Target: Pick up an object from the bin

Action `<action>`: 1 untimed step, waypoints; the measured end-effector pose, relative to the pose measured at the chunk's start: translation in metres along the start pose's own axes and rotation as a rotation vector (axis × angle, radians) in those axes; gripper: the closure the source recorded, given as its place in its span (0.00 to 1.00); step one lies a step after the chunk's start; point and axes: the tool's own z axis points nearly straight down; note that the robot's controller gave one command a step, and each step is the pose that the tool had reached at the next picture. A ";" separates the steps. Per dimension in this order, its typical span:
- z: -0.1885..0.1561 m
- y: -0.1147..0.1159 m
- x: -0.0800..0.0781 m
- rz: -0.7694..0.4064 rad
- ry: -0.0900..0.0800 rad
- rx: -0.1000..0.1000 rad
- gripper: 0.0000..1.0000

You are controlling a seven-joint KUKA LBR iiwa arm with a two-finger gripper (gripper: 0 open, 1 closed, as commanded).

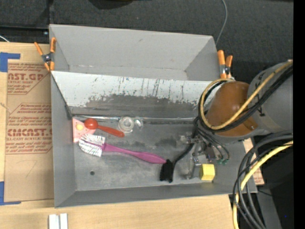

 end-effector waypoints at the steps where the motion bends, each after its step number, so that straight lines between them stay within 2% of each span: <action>1: -0.001 0.022 0.029 0.200 -0.007 -0.002 0.00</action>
Offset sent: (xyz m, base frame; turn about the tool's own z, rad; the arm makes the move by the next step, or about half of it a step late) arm -0.0208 0.0386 -0.0048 0.0411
